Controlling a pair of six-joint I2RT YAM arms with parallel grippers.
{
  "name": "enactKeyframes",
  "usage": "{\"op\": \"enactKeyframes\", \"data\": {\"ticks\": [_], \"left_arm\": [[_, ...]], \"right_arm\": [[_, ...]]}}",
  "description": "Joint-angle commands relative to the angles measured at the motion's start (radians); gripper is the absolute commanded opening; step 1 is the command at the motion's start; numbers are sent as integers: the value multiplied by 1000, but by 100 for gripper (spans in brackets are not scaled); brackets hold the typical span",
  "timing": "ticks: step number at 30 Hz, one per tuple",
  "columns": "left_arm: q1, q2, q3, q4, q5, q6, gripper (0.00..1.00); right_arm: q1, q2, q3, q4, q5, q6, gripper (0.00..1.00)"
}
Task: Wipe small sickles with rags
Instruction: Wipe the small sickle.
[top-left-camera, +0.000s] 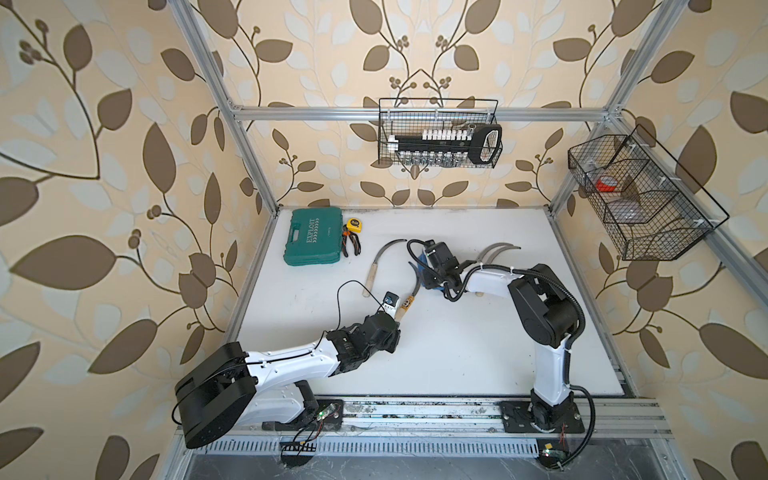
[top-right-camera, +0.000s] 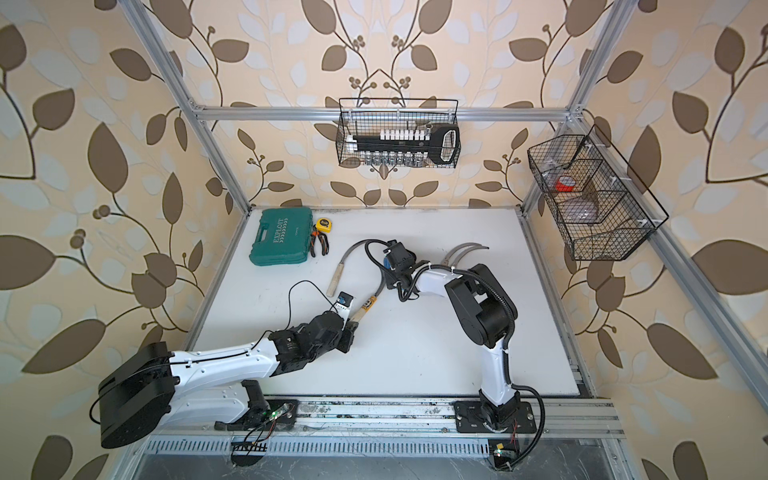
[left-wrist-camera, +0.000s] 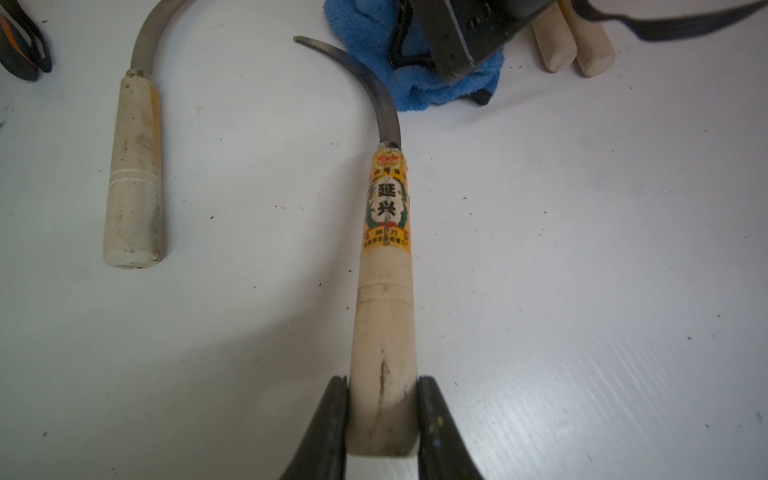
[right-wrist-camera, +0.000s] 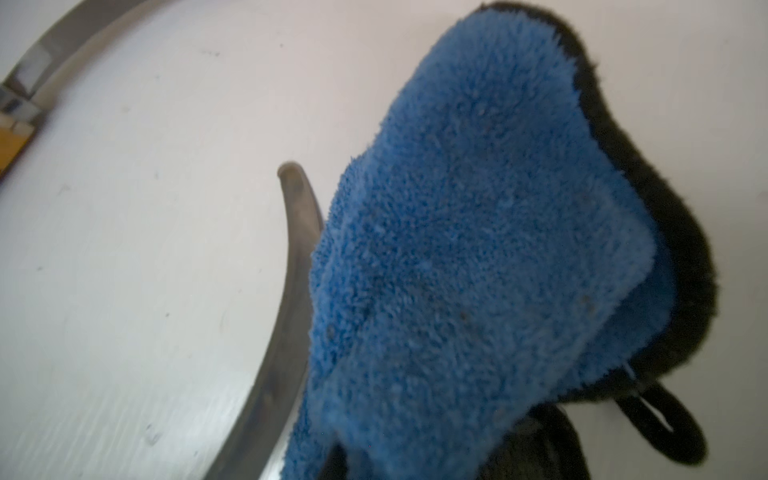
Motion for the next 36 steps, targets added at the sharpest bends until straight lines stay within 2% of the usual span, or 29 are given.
{"op": "enactKeyframes", "data": {"ticks": [1,6,10,13,19,22,28,36], "left_arm": [[24,-33,74,-82,18,-110,0],[111,-19,61,-57,207,-182,0],[126,-35,43,-35,260,-188,0],[129,-53,35,-39,276,-186,0],[131,-56,31,-50,295,-180,0],[131,-56,29,-47,310,-171,0],[131,-49,29,-37,314,-159,0],[131,-16,33,-19,296,-158,0]], "right_arm": [[50,-42,-73,-64,24,28,0],[128,-117,-99,-83,63,38,0],[137,-126,-74,-92,65,40,0],[94,-80,-5,-111,50,26,0],[-76,62,198,-165,-50,-10,0],[-110,94,256,-166,-91,-30,0],[-67,118,264,-164,-138,-55,0],[17,37,99,-105,-128,-36,0]]}}
